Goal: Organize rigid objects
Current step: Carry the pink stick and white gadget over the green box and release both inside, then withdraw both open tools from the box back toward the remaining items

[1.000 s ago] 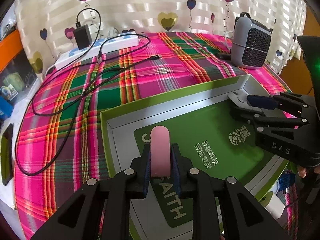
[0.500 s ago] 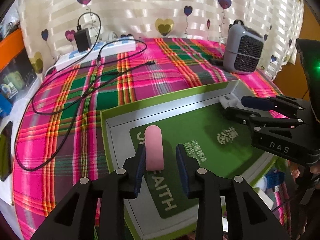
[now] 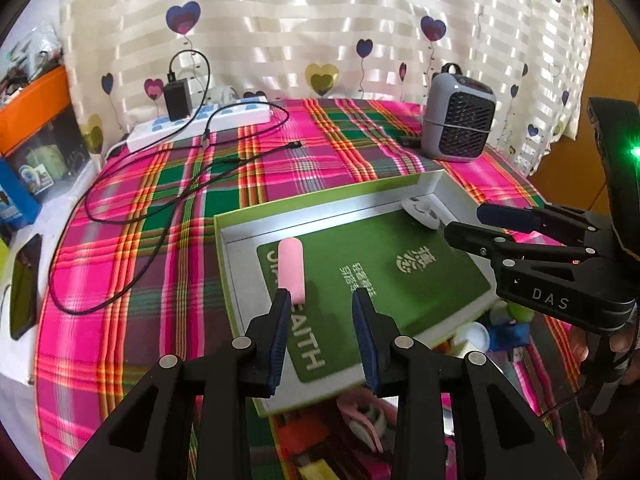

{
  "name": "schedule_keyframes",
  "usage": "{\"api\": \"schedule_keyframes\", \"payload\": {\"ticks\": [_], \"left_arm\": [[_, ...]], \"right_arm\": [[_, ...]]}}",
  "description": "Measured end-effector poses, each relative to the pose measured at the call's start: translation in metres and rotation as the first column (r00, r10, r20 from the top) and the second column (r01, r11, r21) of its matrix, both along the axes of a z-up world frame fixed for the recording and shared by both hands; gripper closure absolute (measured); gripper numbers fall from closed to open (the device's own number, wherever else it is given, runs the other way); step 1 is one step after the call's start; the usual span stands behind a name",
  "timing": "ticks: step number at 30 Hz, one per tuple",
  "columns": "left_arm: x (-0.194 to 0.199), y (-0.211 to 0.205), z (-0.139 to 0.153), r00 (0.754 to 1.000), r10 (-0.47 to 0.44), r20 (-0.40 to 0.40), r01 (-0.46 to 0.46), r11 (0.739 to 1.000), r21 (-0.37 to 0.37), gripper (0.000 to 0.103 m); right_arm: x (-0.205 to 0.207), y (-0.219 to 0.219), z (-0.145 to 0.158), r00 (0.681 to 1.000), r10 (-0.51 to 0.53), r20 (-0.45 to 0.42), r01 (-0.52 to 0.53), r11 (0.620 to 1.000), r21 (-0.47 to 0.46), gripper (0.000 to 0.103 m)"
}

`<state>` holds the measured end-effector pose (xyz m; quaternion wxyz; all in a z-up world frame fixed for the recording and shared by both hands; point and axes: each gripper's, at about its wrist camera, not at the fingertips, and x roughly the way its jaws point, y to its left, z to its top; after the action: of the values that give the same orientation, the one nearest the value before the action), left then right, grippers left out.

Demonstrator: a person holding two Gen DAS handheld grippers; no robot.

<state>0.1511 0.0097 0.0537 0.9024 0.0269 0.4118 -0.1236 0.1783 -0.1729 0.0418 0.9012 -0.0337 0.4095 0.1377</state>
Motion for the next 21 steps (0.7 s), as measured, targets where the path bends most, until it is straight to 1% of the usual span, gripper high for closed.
{"api": "schedule_keyframes", "payload": {"ticks": [9,12,16,21], "left_arm": [[-0.035,0.010,0.006,0.999,0.032,0.027,-0.031,0.999,-0.035,0.072],[-0.048,0.012,0.005,0.998,0.048,0.035,-0.047,0.998,-0.035,0.072],[-0.063,0.017,0.004,0.997,0.066,0.048,-0.063,0.997,-0.052,0.072],[-0.080,0.026,0.003,0.994,0.088,0.058,-0.084,0.993,-0.080,0.072]], "right_arm": [[-0.036,-0.004,0.007,0.999,-0.006,0.035,0.006,1.000,0.010,0.055],[-0.049,-0.009,0.007,0.998,-0.033,0.051,0.032,0.999,0.021,0.055],[-0.061,-0.016,0.002,0.998,-0.051,0.036,0.049,0.997,0.057,0.055],[-0.078,-0.022,-0.002,0.997,-0.065,0.046,0.063,0.997,0.039,0.055]]}}
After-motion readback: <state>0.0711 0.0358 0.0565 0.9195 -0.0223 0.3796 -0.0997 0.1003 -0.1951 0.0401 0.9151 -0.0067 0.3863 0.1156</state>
